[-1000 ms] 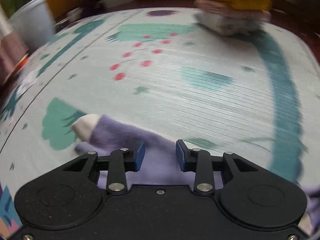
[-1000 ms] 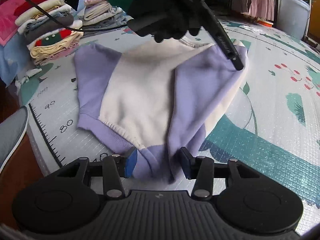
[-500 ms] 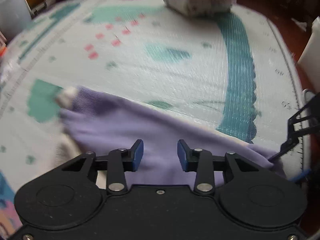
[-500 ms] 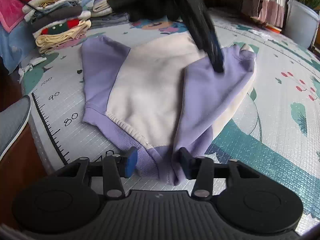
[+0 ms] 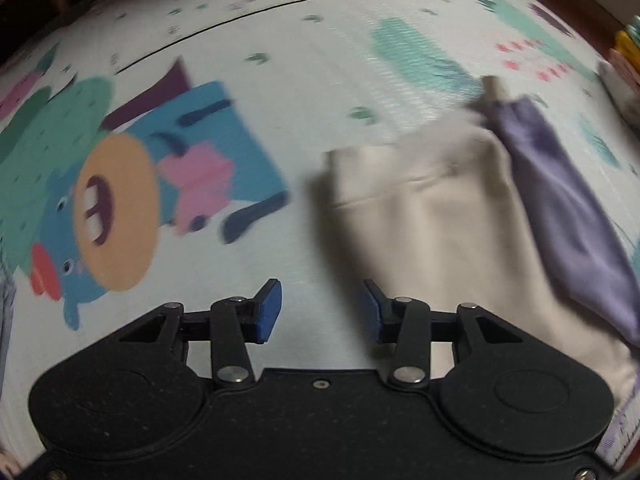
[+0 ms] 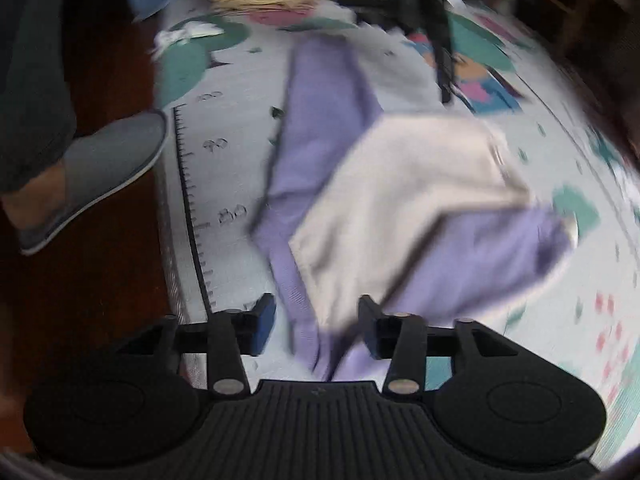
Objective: Fold clothes
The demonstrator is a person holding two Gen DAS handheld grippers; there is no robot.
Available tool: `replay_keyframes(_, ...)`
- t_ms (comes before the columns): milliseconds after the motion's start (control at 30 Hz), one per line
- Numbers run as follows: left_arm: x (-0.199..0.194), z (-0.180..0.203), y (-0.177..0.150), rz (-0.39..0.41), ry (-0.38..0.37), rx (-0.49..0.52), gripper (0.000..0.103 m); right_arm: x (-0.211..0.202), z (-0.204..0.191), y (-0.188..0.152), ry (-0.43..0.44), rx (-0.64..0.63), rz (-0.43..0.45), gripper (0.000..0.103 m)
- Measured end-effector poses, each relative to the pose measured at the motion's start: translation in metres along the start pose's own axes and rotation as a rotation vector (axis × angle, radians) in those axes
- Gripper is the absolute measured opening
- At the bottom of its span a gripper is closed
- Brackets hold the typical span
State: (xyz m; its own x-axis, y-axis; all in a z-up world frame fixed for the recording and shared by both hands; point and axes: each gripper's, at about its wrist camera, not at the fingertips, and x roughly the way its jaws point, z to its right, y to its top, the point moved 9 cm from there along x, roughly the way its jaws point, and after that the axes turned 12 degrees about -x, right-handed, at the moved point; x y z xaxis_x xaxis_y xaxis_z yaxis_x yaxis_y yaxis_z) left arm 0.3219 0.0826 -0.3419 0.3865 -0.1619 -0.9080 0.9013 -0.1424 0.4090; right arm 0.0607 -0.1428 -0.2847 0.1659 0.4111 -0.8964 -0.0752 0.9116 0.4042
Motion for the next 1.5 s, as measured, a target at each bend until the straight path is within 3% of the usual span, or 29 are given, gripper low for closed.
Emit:
replay_keyframes(167,-0.001,-0.026,0.017,0.042,-0.026,-0.119,0.042,0.045,-0.005,0.078,-0.058,0.023,0.066,0.05)
replay_keyframes(300,-0.004,-0.027,0.025,0.068,-0.043,-0.148,0.042,0.104,-0.023,0.132,-0.199,0.015,0.072,0.049)
replay_keyframes(467,0.0,-0.028,0.021,0.059,-0.062,-0.16,0.042,0.165,-0.03,0.148,-0.308,0.104,-0.059,0.049)
replay_keyframes(633,0.003,-0.029,0.009,0.032,-0.067,-0.16,0.042,0.174,-0.028,0.147,-0.376,0.166,-0.079,0.052)
replay_keyframes(767,0.008,-0.026,0.008,0.023,-0.078,-0.165,0.042,0.172,-0.023,0.147,-0.353,0.198,-0.062,0.048)
replay_keyframes(900,0.012,-0.022,0.009,0.018,-0.087,-0.168,0.043,0.175,-0.025,0.155,-0.362,0.105,-0.08,0.046)
replay_keyframes(1067,0.018,-0.013,0.013,0.013,-0.102,-0.169,0.043,0.175,-0.013,0.154,-0.237,0.18,-0.069,0.039)
replay_keyframes(1100,0.02,-0.011,0.014,0.01,-0.11,-0.183,0.043,0.174,-0.012,0.153,-0.208,0.201,-0.06,0.034)
replay_keyframes(1167,0.023,-0.008,0.017,0.005,-0.128,-0.212,0.043,0.175,-0.013,0.154,-0.176,0.207,-0.044,0.003)
replay_keyframes(1500,0.026,-0.002,0.036,0.006,-0.26,-0.374,0.041,0.148,-0.003,0.146,-0.181,0.475,0.112,0.002)
